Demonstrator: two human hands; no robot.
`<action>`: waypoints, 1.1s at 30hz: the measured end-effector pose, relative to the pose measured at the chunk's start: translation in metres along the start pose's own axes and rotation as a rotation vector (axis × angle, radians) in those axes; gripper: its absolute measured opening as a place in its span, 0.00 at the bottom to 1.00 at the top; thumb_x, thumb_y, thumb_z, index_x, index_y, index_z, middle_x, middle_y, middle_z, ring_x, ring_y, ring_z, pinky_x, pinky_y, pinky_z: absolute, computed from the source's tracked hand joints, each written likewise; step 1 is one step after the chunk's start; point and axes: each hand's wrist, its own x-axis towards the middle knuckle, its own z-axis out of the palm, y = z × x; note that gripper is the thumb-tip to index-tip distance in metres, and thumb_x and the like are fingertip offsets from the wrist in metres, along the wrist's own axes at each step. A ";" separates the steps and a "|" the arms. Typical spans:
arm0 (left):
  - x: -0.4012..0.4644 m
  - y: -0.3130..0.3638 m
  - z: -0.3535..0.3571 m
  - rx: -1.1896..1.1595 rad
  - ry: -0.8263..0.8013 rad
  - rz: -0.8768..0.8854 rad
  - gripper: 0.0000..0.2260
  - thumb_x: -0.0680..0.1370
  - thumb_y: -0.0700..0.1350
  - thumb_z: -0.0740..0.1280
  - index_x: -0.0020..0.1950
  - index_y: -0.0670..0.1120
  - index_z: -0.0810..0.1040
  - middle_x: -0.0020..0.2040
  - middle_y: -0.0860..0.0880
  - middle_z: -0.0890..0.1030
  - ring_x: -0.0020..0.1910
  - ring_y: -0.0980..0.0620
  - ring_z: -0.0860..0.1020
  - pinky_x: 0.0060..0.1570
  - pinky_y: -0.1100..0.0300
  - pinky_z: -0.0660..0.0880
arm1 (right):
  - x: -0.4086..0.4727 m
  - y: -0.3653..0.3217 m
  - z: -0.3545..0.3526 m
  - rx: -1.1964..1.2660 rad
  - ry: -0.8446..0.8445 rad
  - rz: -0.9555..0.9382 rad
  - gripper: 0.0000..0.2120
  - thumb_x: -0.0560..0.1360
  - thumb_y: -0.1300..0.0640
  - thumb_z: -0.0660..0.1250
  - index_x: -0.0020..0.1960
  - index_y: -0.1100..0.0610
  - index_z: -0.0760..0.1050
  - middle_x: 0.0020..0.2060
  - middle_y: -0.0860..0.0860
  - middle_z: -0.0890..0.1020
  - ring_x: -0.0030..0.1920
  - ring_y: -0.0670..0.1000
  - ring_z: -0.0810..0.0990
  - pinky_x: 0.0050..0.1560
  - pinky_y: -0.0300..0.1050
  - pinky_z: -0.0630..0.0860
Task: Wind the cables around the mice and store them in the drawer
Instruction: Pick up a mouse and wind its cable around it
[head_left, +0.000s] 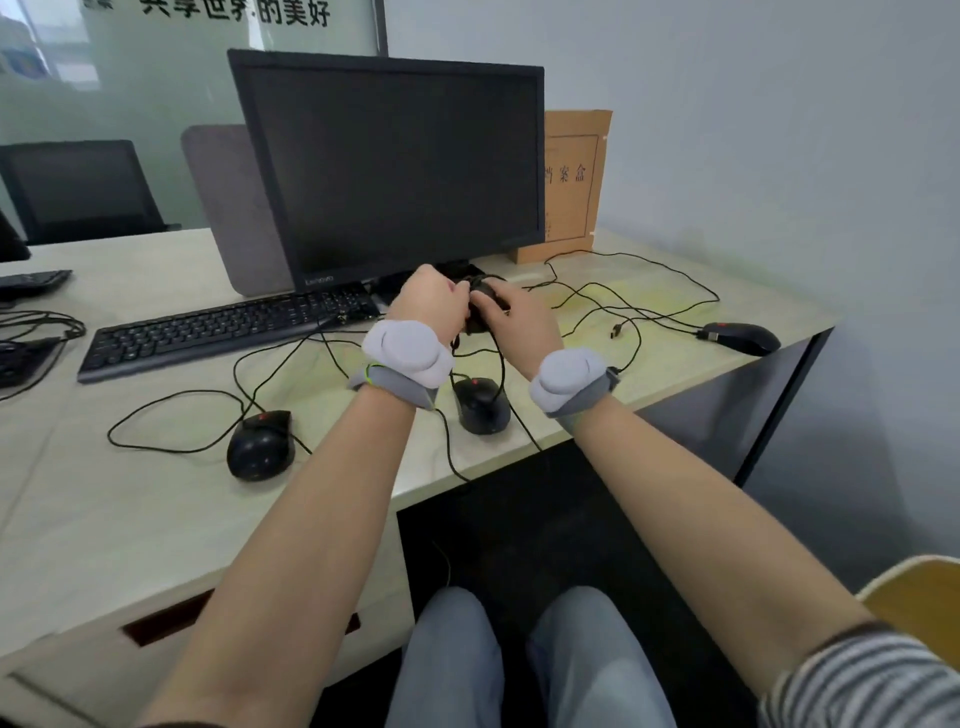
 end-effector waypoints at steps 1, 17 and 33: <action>-0.005 -0.004 0.001 -0.008 0.001 0.007 0.15 0.77 0.46 0.59 0.41 0.40 0.81 0.35 0.45 0.80 0.36 0.44 0.76 0.42 0.55 0.75 | -0.002 0.000 0.005 0.062 0.003 0.028 0.13 0.78 0.49 0.57 0.51 0.55 0.77 0.46 0.53 0.82 0.46 0.53 0.77 0.41 0.42 0.67; -0.035 -0.027 0.026 0.039 -0.274 0.195 0.11 0.77 0.52 0.60 0.42 0.46 0.73 0.43 0.46 0.80 0.43 0.46 0.78 0.36 0.60 0.69 | -0.024 0.027 -0.003 0.923 0.162 0.332 0.08 0.80 0.53 0.59 0.53 0.55 0.75 0.44 0.54 0.79 0.38 0.48 0.78 0.35 0.34 0.77; -0.028 -0.046 0.036 -0.309 -0.404 0.220 0.13 0.79 0.48 0.57 0.40 0.53 0.78 0.38 0.60 0.82 0.26 0.62 0.71 0.28 0.72 0.67 | 0.002 0.018 -0.068 1.330 0.069 0.493 0.15 0.79 0.44 0.57 0.52 0.55 0.74 0.44 0.51 0.81 0.34 0.50 0.83 0.35 0.39 0.80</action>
